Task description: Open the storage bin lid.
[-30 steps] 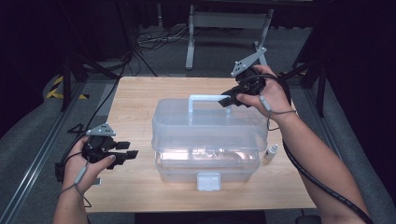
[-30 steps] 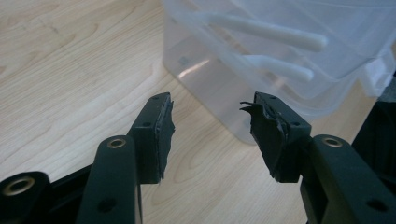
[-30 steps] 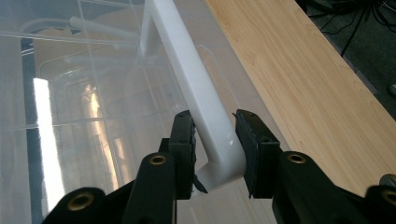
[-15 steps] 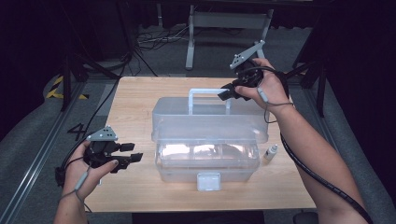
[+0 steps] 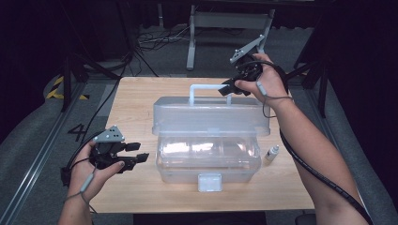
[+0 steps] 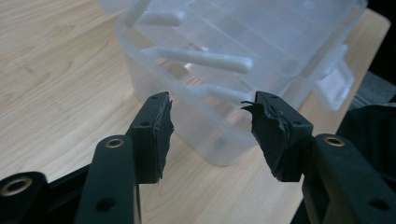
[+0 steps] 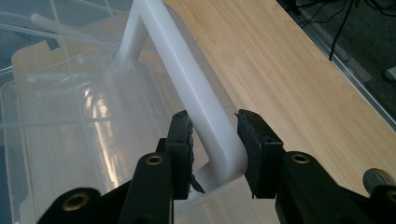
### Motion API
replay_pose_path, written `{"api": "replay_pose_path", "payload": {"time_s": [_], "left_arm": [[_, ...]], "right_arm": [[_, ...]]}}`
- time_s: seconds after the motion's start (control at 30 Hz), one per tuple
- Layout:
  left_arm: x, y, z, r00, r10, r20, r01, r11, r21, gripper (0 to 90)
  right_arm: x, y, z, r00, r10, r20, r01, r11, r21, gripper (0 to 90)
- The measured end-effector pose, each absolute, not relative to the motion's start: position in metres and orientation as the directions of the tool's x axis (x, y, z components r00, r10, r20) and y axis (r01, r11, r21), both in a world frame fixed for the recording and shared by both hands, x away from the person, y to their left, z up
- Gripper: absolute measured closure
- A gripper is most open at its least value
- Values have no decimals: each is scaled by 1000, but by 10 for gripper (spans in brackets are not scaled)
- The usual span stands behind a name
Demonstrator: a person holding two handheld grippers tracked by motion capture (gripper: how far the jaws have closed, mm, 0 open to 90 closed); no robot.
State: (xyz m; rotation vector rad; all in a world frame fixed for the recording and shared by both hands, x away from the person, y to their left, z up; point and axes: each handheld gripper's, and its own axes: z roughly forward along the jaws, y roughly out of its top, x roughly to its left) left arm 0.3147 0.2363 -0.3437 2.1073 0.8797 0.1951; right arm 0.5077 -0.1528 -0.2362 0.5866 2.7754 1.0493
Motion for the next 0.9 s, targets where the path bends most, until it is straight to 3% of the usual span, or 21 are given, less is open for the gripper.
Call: {"api": "replay_pose_path", "payload": {"time_s": [0.2, 0.57, 0.77, 0.9], "left_arm": [[316, 233, -342, 744, 651, -153, 522, -422, 742, 472], [316, 219, -330, 801, 579, -156, 433, -379, 818, 807], [320, 212, -326, 809, 562, -170, 405, -324, 855, 872], [325, 205, -327, 796, 585, -154, 399, -317, 860, 869]], "right_arm": [[512, -152, -236, -912, 409, 29, 326, 682, 654, 670], [517, -149, -235, -907, 420, 10, 329, 694, 641, 670], [514, -150, -235, -907, 420, 3, 323, 694, 644, 670], [512, -150, -235, -906, 422, -4, 320, 694, 645, 670]]}}
